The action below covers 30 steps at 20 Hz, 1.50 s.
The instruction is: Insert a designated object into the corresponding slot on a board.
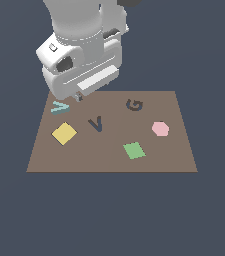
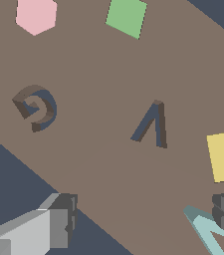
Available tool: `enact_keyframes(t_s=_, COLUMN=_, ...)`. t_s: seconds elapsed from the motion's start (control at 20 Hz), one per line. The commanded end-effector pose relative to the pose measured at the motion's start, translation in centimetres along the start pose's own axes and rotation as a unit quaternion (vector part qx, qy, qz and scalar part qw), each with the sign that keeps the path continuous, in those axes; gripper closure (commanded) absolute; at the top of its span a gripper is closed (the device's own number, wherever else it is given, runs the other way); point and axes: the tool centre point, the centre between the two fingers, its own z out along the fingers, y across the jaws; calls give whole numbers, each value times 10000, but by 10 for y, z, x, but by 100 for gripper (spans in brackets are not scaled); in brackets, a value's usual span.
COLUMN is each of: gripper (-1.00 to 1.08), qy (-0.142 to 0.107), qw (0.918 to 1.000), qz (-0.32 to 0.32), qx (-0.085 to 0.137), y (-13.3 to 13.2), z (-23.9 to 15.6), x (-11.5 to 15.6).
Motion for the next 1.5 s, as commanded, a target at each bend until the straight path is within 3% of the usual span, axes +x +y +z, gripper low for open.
enact_keyframes(t_s=0.0, gripper=-92, qy=-8, qw=9992, qz=-393, qx=1, y=5, z=6, x=-10)
enact_keyframes(t_s=0.25, gripper=-92, qy=-25, qw=9932, qz=-1162, qx=3, y=17, z=17, x=-28)
enact_keyframes(t_s=0.45, gripper=-92, qy=-39, qw=9840, qz=-1782, qx=5, y=29, z=26, x=-41)
enact_keyframes(t_s=0.95, gripper=-92, qy=-72, qw=9489, qz=-3154, qx=6, y=62, z=47, x=-64)
enact_keyframes(t_s=1.45, gripper=-92, qy=-95, qw=9170, qz=-3987, qx=5, y=87, z=61, x=-73)
